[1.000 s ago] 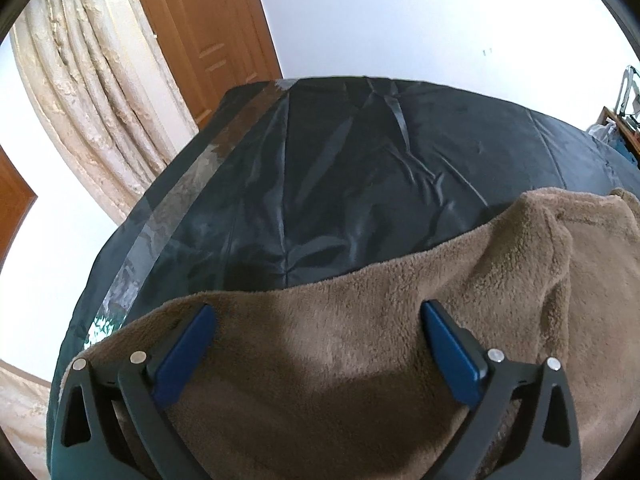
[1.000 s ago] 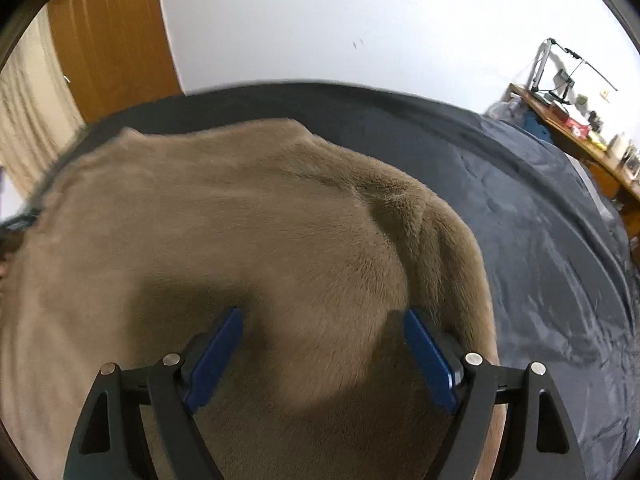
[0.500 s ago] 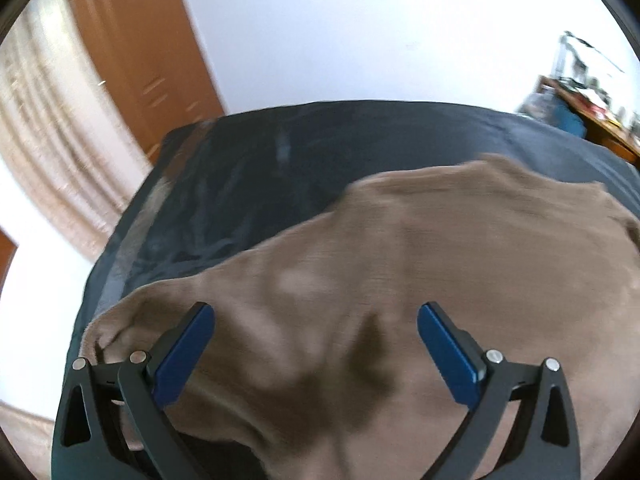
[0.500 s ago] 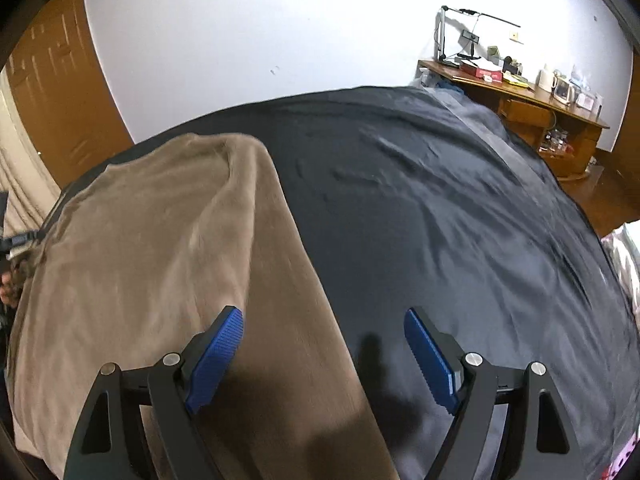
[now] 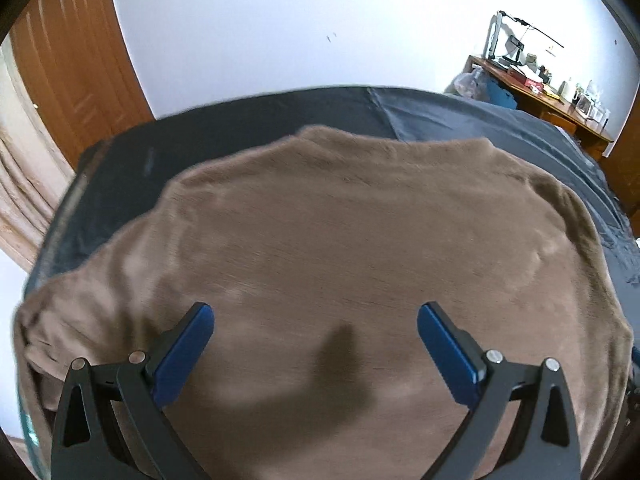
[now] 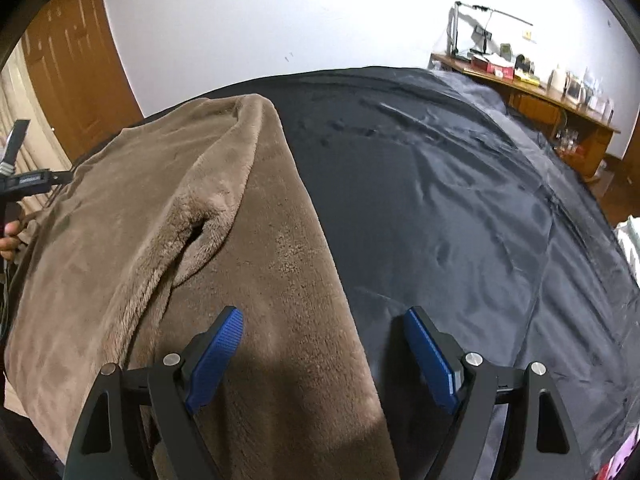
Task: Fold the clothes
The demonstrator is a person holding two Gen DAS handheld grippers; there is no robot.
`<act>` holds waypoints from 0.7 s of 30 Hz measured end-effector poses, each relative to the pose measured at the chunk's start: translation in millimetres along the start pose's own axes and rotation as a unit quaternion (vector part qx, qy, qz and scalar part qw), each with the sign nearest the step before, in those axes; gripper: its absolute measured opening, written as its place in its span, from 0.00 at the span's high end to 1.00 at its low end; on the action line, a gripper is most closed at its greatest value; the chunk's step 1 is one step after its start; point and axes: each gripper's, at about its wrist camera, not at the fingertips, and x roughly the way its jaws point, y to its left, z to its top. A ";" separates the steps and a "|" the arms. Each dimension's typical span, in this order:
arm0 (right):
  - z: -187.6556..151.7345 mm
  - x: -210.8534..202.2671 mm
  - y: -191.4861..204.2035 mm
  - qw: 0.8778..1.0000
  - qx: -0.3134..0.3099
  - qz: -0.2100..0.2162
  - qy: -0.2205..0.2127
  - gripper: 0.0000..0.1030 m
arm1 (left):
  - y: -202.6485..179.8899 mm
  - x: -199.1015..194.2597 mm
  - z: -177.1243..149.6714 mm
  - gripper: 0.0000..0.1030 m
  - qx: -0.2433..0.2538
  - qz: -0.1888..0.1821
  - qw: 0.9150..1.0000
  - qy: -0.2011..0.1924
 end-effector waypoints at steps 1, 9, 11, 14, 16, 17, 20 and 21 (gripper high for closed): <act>-0.6 1.2 0.4 1.000 -0.004 -0.002 0.000 0.18 | -3.6 4.7 -1.6 0.00 -0.002 -0.006 1.000 0.005; -5.5 2.1 23.8 0.999 -0.047 -0.021 0.005 0.31 | -33.1 36.9 -17.7 0.01 0.021 -0.016 0.999 0.026; -5.4 0.7 28.3 0.998 -0.055 -0.016 0.007 0.42 | -32.3 40.6 -20.3 0.01 0.020 -0.021 0.999 0.025; -4.8 0.2 33.6 0.998 -0.061 -0.010 0.011 0.57 | -30.6 43.5 -23.5 0.01 0.019 -0.029 0.999 0.020; -3.9 0.1 37.6 0.998 -0.062 -0.008 0.011 0.67 | -30.1 43.2 -24.7 0.01 0.020 -0.032 0.999 0.015; -3.5 0.1 40.1 0.998 -0.065 -0.010 0.009 0.71 | -30.3 43.2 -25.2 0.01 0.020 -0.033 0.999 0.013; -0.2 -0.2 48.8 0.995 -0.088 -0.056 -0.001 0.79 | -30.7 43.1 -26.6 0.01 0.021 -0.035 0.999 0.007; 1.8 -0.8 51.6 0.992 -0.097 -0.080 -0.006 0.82 | -30.8 43.0 -27.1 0.01 0.022 -0.035 0.999 0.005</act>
